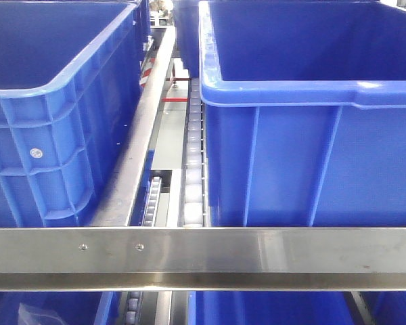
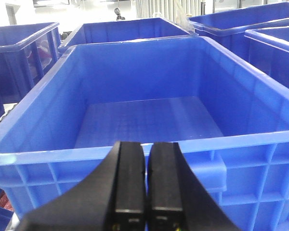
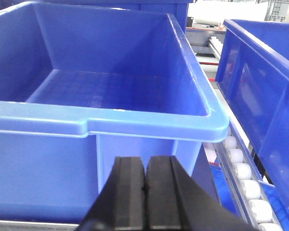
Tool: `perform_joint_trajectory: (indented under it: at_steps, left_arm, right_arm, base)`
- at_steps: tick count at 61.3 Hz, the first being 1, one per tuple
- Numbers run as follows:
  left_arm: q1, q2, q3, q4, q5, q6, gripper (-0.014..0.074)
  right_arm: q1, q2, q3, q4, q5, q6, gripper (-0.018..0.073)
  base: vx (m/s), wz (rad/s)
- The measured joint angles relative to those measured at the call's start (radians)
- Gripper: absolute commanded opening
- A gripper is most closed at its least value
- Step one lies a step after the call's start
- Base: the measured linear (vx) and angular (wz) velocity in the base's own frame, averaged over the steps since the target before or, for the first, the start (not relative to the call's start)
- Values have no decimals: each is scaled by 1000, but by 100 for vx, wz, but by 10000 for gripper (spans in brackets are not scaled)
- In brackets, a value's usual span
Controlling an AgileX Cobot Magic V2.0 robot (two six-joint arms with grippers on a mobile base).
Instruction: Pick red cube and place on left shelf
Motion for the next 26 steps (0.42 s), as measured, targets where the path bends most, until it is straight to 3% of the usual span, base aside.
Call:
perform_joint_trajectory:
  at_steps: [26]
  left_arm:
    - [0, 0, 0, 0, 0, 0, 106]
  right_arm:
    - [0, 0, 0, 0, 15, 4, 48]
  base:
    - [0, 0]
